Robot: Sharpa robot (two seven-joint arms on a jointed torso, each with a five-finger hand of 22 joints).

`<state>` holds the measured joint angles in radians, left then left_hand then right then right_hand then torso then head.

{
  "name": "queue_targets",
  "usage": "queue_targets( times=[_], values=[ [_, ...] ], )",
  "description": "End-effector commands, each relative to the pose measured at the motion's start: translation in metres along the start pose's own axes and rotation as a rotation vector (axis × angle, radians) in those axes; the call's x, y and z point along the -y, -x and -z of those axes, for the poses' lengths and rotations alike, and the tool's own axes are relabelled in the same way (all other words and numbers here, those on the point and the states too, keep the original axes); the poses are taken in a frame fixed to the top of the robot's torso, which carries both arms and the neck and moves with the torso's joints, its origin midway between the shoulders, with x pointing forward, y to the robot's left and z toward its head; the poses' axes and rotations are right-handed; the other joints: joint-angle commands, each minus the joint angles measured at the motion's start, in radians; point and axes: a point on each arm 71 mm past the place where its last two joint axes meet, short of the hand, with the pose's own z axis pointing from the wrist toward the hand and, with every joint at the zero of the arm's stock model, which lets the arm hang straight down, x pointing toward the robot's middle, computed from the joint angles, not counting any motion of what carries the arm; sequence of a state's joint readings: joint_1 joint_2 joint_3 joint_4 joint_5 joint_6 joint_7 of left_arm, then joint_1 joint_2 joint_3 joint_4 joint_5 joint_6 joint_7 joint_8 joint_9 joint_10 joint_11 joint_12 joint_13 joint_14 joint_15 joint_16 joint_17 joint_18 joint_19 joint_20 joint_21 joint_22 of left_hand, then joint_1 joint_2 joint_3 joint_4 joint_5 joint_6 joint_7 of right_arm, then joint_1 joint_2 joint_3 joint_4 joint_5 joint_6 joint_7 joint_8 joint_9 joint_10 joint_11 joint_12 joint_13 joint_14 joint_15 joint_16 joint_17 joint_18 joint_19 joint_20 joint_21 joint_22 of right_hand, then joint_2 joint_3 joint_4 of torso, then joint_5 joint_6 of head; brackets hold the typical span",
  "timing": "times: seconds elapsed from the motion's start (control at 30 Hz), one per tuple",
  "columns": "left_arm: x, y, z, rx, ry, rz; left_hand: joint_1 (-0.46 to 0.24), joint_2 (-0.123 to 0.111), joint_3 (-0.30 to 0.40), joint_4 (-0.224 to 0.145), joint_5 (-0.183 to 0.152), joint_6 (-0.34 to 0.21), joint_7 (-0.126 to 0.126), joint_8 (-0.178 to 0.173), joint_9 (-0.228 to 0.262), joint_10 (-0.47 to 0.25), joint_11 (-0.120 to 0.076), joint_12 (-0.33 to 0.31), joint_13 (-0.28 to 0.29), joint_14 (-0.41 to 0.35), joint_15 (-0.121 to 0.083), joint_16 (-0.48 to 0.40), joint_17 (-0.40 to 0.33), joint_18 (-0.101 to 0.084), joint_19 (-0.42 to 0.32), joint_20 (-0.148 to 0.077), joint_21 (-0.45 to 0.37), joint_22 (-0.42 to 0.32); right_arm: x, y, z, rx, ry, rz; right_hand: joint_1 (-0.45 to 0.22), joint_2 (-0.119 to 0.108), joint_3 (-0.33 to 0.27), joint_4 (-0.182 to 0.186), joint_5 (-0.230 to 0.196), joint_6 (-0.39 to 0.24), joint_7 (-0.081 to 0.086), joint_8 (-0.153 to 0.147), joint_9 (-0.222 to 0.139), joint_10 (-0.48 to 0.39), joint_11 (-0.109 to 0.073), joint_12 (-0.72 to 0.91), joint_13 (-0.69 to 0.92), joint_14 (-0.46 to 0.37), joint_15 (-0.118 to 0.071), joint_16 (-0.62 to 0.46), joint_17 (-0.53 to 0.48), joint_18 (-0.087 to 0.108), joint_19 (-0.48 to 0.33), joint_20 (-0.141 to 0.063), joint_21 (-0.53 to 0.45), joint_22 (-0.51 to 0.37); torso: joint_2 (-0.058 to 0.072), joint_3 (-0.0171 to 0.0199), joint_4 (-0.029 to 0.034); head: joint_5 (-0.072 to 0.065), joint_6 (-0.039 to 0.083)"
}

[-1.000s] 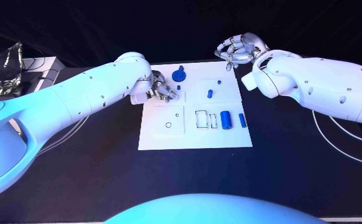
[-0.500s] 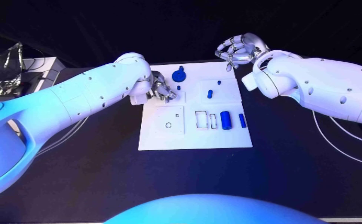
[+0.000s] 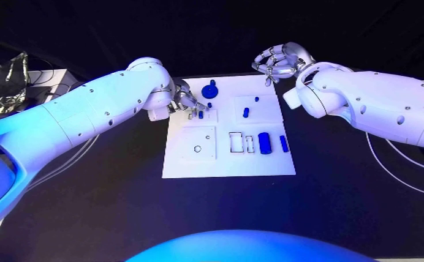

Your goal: Assemble the parts on the task board

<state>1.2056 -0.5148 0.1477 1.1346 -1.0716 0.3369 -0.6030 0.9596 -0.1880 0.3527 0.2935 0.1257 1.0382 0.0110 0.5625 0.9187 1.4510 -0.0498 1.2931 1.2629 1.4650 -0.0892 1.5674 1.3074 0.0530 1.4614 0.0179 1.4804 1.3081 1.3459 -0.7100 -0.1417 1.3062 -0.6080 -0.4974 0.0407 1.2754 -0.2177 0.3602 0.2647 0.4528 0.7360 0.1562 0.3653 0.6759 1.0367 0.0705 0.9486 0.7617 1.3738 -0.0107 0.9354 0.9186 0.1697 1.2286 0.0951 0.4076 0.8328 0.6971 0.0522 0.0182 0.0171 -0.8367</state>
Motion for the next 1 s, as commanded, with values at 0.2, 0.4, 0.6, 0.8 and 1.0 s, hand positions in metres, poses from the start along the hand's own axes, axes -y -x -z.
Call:
queue_targets(
  times=[0.2, 0.4, 0.6, 0.8, 1.0],
  values=[
    [0.011, 0.009, 0.015, 0.033, -0.070, 0.068, 0.017, 0.014, -0.023, -0.005, -0.007, -0.023, 0.012, -0.008, -0.003, -0.033, 0.007, -0.054, -0.051, 0.106, -0.004, 0.003, 0.263, -0.008, 0.001, 0.000, -0.018, 0.078, 0.001, -0.001, 0.000, -0.007, 0.010, 0.006, -0.001, -0.008, 0.006, -0.002, 0.004, -0.006, 0.000, -0.005, 0.001, -0.009, -0.001, -0.006, -0.001, -0.003, 0.004, -0.005, -0.001, 0.011, 0.008, 0.001, -0.004, -0.002, 0.003, -0.0007, -0.0014, 0.002, 0.011],
    [0.002, 0.020, 0.026, 0.051, -0.090, 0.119, 0.091, 0.048, -0.016, -0.016, 0.007, -0.099, 0.041, -0.058, -0.030, -0.121, 0.031, -0.188, -0.186, 0.083, 0.011, -0.037, 0.196, 0.016, -0.063, 0.011, -0.085, -0.023, 0.004, 0.002, 0.000, 0.001, 0.006, 0.004, -0.002, -0.007, 0.007, -0.002, 0.004, -0.008, 0.001, -0.006, 0.001, -0.007, 0.000, -0.003, 0.002, -0.002, 0.005, -0.002, 0.003, 0.011, 0.008, 0.001, -0.005, -0.002, 0.002, 0.0003, -0.0010, 0.002, 0.023],
    [-0.019, 0.035, 0.028, 0.118, -0.097, 0.193, 0.179, 0.056, 0.088, -0.009, 0.009, -0.190, 0.105, -0.142, -0.113, -0.364, 0.088, -0.530, -0.519, -0.026, 0.063, -0.210, -0.037, 0.072, -0.227, 0.056, -0.294, -0.289, 0.008, 0.008, -0.001, 0.016, 0.011, -0.004, 0.000, -0.006, 0.008, -0.003, 0.005, -0.006, 0.000, -0.005, 0.002, -0.007, -0.001, -0.003, 0.001, -0.001, 0.004, -0.004, 0.003, 0.012, 0.009, 0.001, -0.005, -0.003, 0.003, -0.0004, -0.0003, 0.005, 0.045],
    [-0.040, 0.050, 0.026, 0.199, -0.080, 0.231, 0.141, 0.019, 0.066, -0.004, 0.003, -0.213, 0.121, -0.165, -0.156, -0.366, 0.104, -0.547, -0.564, -0.048, 0.077, -0.243, -0.082, 0.083, -0.251, 0.068, -0.361, -0.358, 0.012, 0.014, -0.003, 0.034, 0.013, -0.007, 0.002, -0.005, 0.010, -0.005, 0.005, -0.004, 0.000, -0.005, 0.003, -0.011, -0.001, -0.008, -0.006, -0.002, 0.004, -0.008, -0.001, 0.012, 0.010, 0.001, -0.006, -0.003, 0.004, -0.0003, -0.0033, 0.009, 0.069],
    [-0.048, 0.057, 0.023, 0.243, -0.031, 0.220, 0.153, 0.014, 0.054, -0.006, 0.008, -0.235, 0.127, -0.167, -0.171, -0.363, 0.108, -0.521, -0.565, 0.000, 0.080, -0.167, 0.009, 0.060, -0.174, 0.070, -0.273, -0.247, 0.015, 0.019, -0.006, 0.050, 0.009, -0.002, 0.005, -0.004, 0.016, -0.008, 0.018, -0.003, 0.000, -0.005, 0.004, -0.013, -0.001, -0.009, -0.008, -0.001, 0.004, -0.011, 0.001, 0.012, 0.011, 0.001, -0.008, -0.005, 0.008, -0.0012, -0.0073, 0.018, 0.085]
  ],
)
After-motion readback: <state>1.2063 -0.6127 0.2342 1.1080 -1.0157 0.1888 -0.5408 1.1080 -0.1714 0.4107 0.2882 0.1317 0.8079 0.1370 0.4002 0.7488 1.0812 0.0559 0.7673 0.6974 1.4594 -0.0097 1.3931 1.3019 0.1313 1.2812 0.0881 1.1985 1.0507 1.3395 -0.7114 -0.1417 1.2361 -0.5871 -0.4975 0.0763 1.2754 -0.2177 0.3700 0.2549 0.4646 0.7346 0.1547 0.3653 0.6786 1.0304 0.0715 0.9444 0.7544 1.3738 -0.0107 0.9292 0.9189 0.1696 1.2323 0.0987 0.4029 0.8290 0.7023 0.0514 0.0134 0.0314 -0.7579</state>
